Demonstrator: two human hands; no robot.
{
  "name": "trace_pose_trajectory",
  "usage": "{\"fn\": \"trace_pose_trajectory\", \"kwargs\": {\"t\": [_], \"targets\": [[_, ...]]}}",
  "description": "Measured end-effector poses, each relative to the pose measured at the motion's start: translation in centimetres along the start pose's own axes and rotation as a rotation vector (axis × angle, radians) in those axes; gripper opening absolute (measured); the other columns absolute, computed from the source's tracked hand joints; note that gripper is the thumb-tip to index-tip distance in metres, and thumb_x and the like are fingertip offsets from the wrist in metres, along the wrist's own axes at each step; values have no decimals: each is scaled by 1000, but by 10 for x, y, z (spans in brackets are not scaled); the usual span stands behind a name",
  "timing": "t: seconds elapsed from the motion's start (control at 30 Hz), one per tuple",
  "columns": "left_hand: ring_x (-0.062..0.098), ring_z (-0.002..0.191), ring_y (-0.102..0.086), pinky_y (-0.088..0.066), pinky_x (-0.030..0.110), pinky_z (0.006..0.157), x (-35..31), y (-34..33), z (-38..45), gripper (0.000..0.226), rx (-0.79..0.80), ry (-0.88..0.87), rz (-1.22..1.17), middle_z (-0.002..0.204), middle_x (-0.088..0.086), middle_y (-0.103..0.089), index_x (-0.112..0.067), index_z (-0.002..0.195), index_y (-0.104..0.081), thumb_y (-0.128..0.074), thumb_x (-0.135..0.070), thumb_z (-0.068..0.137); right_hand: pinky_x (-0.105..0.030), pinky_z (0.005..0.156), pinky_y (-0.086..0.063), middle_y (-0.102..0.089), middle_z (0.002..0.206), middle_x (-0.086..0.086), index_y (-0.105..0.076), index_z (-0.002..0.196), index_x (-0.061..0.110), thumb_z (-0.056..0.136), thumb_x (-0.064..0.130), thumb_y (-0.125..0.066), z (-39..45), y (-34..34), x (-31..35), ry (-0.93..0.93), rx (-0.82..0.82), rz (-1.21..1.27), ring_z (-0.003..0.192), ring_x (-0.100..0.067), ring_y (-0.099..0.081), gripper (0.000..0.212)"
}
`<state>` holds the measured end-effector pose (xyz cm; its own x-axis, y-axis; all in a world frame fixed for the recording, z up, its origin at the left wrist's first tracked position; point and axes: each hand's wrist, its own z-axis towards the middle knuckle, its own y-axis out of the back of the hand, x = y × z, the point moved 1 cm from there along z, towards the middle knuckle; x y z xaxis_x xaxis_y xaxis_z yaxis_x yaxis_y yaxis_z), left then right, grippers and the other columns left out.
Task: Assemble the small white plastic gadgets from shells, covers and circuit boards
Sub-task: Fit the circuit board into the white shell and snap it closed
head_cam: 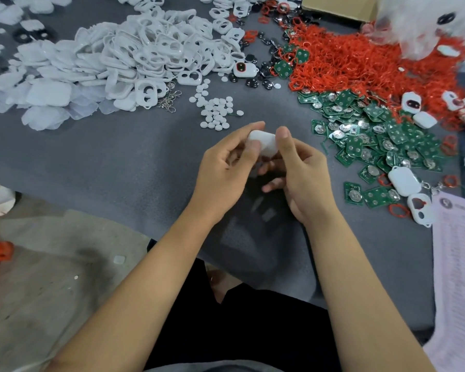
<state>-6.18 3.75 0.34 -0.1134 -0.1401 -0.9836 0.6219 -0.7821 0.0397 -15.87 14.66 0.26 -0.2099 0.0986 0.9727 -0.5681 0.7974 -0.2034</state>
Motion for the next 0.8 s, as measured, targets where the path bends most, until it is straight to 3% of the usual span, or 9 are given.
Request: {"fn": "trace_pose_trajectory", "kwargs": {"t": [0.1, 0.2, 0.33, 0.4, 0.5, 0.6, 0.8], "targets": [[7, 111, -70, -52, 18, 93, 0, 1, 2, 24, -14, 48, -80, 118, -3, -76, -16, 124, -74, -58, -21, 107, -24, 62, -58, -77, 98, -8, -69, 119, 3, 104, 14, -60, 0, 4, 1, -53, 36, 138, 86, -17, -74, 21], [4, 107, -70, -51, 18, 94, 3, 1, 4, 27, -60, 70, -30, 116, -6, -75, -19, 131, -69, -63, -20, 104, -26, 80, -59, -76, 104, -5, -66, 123, 5, 99, -8, -57, -2, 6, -2, -19, 55, 229, 94, -16, -74, 28], [2, 104, -71, -54, 18, 89, 7, 0, 5, 23, -97, 51, 68, 113, -6, -77, -11, 124, -73, -62, -18, 104, -27, 88, -57, -77, 106, -5, -65, 126, 5, 98, -6, -61, -3, 4, -5, 57, 15, 179, 101, -18, -73, 30], [2, 99, -72, -55, 17, 85, 7, -1, 4, 20, -130, 51, 68, 108, -7, -76, -12, 121, -73, -62, -18, 105, -28, 85, -58, -77, 110, -5, -67, 126, 5, 100, 3, -63, -3, 1, -6, 101, 10, 95, 102, -18, -73, 26], [0, 93, -72, -55, 16, 77, 5, -3, 2, 16, -152, 74, 37, 103, -8, -75, -12, 117, -70, -62, -14, 103, -25, 67, -58, -78, 102, -2, -71, 121, 12, 101, 11, -65, -3, -1, -5, 117, 1, 38, 89, -15, -73, 21], [5, 95, -72, -60, 25, 81, 3, -4, 0, 18, -93, 54, 63, 104, -7, -75, -14, 118, -71, -64, -13, 101, -24, 56, -52, -76, 95, -3, -73, 120, 12, 100, 13, -65, -3, 0, -4, 93, -26, 91, 76, -13, -67, 22], [9, 92, -71, -57, 21, 75, 5, 0, 0, 16, -36, 37, 80, 100, -8, -73, -22, 107, -65, -70, -27, 92, -26, 60, -51, -74, 107, -18, -72, 120, 4, 98, 6, -63, -4, 0, -4, 92, 5, 67, 81, -23, -64, 24]]}}
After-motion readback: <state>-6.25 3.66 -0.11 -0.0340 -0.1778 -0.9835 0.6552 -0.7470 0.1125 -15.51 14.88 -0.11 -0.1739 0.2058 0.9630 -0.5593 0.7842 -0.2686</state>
